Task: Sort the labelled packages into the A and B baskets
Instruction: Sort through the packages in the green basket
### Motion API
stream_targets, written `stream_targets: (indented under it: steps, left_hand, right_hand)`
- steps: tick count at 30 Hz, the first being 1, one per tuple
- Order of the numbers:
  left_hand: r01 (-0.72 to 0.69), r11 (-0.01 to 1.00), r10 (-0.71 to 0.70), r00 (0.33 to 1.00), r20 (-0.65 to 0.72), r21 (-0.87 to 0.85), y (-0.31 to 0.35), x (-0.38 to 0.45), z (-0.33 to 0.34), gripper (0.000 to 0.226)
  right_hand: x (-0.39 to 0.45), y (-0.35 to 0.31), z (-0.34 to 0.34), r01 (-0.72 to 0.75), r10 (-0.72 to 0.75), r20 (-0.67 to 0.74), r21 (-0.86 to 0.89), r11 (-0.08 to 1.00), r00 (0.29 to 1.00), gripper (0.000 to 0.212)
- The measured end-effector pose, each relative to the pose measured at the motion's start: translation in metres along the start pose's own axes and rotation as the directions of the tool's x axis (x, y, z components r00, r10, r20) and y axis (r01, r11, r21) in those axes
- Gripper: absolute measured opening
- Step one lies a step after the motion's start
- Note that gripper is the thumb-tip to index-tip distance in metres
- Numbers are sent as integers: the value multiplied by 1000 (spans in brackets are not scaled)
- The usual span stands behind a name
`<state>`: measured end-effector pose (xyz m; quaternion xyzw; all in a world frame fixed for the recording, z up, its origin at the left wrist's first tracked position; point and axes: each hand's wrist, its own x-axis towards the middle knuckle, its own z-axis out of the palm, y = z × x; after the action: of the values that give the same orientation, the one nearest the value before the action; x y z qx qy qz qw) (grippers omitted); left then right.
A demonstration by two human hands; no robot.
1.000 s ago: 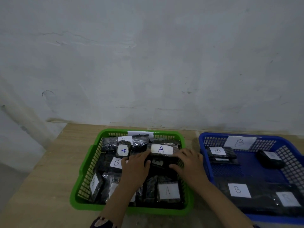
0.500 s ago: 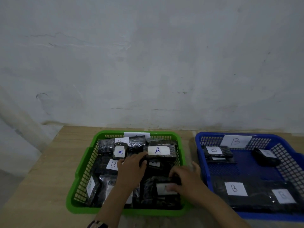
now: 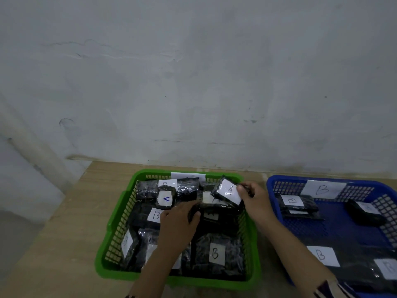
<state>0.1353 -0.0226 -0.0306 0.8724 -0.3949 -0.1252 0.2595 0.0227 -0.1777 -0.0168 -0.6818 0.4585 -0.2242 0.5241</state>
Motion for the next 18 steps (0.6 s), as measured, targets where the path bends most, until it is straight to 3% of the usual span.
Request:
stream_targets:
  steps: [5,14,18]
  left_hand:
    - [-13,996,3,993,121,87,0,3,2,42]
    - [-43,999,43,998,46,2,0,3,4,38]
    - [-38,999,38,999,34,-4,3,3,1,36]
  right_hand:
    - [14,-6,8,-3,3,5,-57,998,1000,19]
    - [34,2,20,197,-146,182,-307,931,972,10]
    - [30,9,16,241,-169,233,-324,915,958,37]
